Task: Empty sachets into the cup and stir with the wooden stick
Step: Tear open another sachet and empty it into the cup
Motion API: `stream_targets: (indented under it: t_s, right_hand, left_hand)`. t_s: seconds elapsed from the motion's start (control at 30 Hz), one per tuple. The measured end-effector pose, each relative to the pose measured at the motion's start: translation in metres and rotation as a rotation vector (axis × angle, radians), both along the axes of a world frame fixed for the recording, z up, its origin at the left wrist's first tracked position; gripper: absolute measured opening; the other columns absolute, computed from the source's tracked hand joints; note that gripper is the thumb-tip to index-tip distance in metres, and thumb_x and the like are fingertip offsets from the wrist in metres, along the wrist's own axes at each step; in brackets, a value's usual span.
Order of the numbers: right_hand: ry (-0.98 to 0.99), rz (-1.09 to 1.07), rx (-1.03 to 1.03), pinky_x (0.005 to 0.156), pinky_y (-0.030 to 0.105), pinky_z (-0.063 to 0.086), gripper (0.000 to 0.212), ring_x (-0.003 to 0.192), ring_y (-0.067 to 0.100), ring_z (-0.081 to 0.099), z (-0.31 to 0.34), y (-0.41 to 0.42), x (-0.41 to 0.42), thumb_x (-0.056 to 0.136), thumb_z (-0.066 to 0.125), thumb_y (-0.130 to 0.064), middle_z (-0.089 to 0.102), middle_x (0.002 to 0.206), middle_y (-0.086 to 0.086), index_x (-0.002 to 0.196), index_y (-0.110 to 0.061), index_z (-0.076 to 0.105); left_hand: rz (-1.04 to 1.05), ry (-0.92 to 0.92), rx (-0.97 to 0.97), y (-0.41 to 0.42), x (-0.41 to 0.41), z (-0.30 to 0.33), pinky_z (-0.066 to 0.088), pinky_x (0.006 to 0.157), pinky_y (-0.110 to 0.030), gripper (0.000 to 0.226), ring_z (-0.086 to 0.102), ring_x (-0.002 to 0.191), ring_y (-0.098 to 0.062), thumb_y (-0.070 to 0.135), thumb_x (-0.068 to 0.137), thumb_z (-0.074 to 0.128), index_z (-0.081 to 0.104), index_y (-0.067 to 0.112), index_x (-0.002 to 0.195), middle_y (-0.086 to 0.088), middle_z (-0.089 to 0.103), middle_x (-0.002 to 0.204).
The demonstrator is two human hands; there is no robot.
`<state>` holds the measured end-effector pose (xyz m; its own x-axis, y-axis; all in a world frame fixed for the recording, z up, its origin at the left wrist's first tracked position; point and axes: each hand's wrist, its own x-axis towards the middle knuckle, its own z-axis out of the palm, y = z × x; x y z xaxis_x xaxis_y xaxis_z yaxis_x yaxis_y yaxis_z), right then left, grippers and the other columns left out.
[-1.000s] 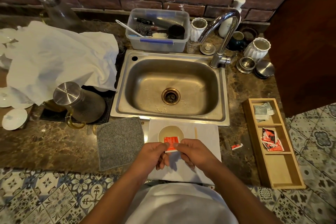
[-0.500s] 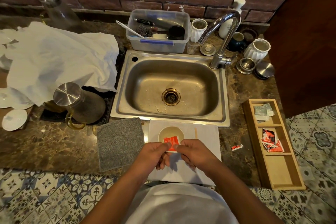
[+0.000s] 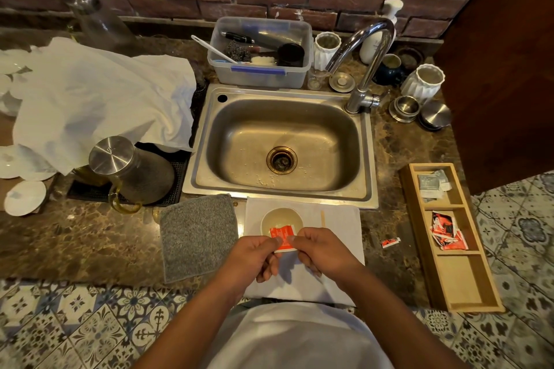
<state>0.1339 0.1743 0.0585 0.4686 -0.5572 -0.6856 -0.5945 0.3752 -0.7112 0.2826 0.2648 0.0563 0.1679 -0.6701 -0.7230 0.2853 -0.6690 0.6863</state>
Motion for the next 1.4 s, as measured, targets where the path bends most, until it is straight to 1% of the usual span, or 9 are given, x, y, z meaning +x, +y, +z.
stream_targets:
  t_s: [0.27,0.37,0.43,0.73,0.83,0.93,1.1,1.27,1.4]
  right_hand:
    - [-0.01,0.001,-0.016,0.061,0.035,0.044,0.038,0.048,0.013,0.047,0.003,0.002,-0.002,0.098,0.064,-0.034,0.053,0.047,-0.004,0.064,-0.017,0.062]
    - [-0.029,-0.042,0.01,0.056,0.032,0.042,0.039,0.047,0.014,0.046,0.003,0.003,-0.004,0.097,0.064,-0.038,0.052,0.05,0.001,0.066,-0.015,0.062]
    - [-0.052,-0.082,0.04,0.051,0.03,0.038,0.037,0.044,0.014,0.043,0.002,0.003,-0.004,0.099,0.062,-0.033,0.052,0.05,0.003,0.066,-0.015,0.061]
    - [-0.085,-0.125,0.035,0.046,0.028,0.035,0.032,0.042,0.014,0.042,-0.002,0.002,-0.006,0.099,0.058,-0.014,0.054,0.049,0.0,0.067,-0.013,0.061]
    - [-0.066,-0.08,0.018,0.048,0.028,0.038,0.026,0.044,0.016,0.045,-0.003,-0.001,-0.007,0.094,0.059,-0.013,0.056,0.051,0.0,0.069,-0.015,0.063]
    - [-0.074,-0.025,0.014,0.05,0.029,0.041,0.003,0.047,0.014,0.048,0.0,-0.002,-0.006,0.079,0.064,-0.014,0.059,0.053,-0.001,0.077,-0.015,0.065]
    - [-0.057,-0.015,0.003,0.053,0.03,0.044,0.01,0.05,0.014,0.052,0.001,-0.003,-0.003,0.09,0.063,-0.011,0.062,0.058,0.001,0.082,-0.014,0.066]
    - [-0.037,0.017,0.015,0.049,0.028,0.041,0.034,0.043,0.014,0.048,0.003,-0.002,-0.003,0.099,0.059,-0.021,0.058,0.05,0.001,0.065,-0.018,0.064]
    - [-0.009,0.043,0.018,0.047,0.027,0.04,0.033,0.042,0.014,0.048,0.006,-0.002,-0.001,0.095,0.058,-0.015,0.059,0.051,0.003,0.063,-0.016,0.064]
  left_hand:
    - [0.005,0.005,-0.006,0.0,-0.002,-0.002,0.033,0.04,-0.024,0.038,0.043,0.039,-0.017,0.024,0.099,0.058,0.061,0.006,0.066,-0.011,0.059,0.05]
    - [0.022,0.001,0.0,0.001,-0.003,-0.004,0.031,0.038,-0.023,0.037,0.042,0.037,-0.016,0.021,0.1,0.056,0.059,0.006,0.066,-0.009,0.058,0.048]
    - [0.04,0.001,0.007,0.001,-0.003,-0.005,0.031,0.037,-0.022,0.038,0.042,0.036,-0.015,0.02,0.1,0.056,0.058,0.007,0.064,-0.009,0.057,0.047]
    - [0.051,0.017,0.031,-0.003,-0.005,-0.007,0.03,0.035,-0.019,0.037,0.041,0.031,-0.014,0.017,0.101,0.053,0.055,0.007,0.065,-0.008,0.056,0.044]
    - [0.046,0.011,0.031,-0.003,-0.005,-0.008,0.03,0.035,-0.02,0.037,0.041,0.033,-0.014,0.017,0.101,0.054,0.056,0.007,0.066,-0.008,0.056,0.045]
    - [0.05,0.007,0.025,-0.002,-0.004,-0.01,0.03,0.036,-0.02,0.038,0.041,0.034,-0.015,0.018,0.1,0.056,0.056,0.009,0.063,-0.009,0.056,0.046]
    - [0.053,0.008,0.02,-0.003,-0.003,-0.009,0.031,0.037,-0.021,0.038,0.042,0.035,-0.015,0.018,0.099,0.057,0.057,0.009,0.062,-0.009,0.056,0.046]
    - [0.059,-0.005,0.014,-0.004,-0.002,-0.006,0.031,0.038,-0.022,0.038,0.042,0.036,-0.015,0.019,0.1,0.056,0.056,0.008,0.063,-0.008,0.057,0.046]
    - [0.039,-0.006,0.009,-0.003,-0.002,-0.004,0.032,0.039,-0.022,0.033,0.041,0.038,-0.017,0.023,0.098,0.059,0.064,0.001,0.074,-0.009,0.056,0.047]
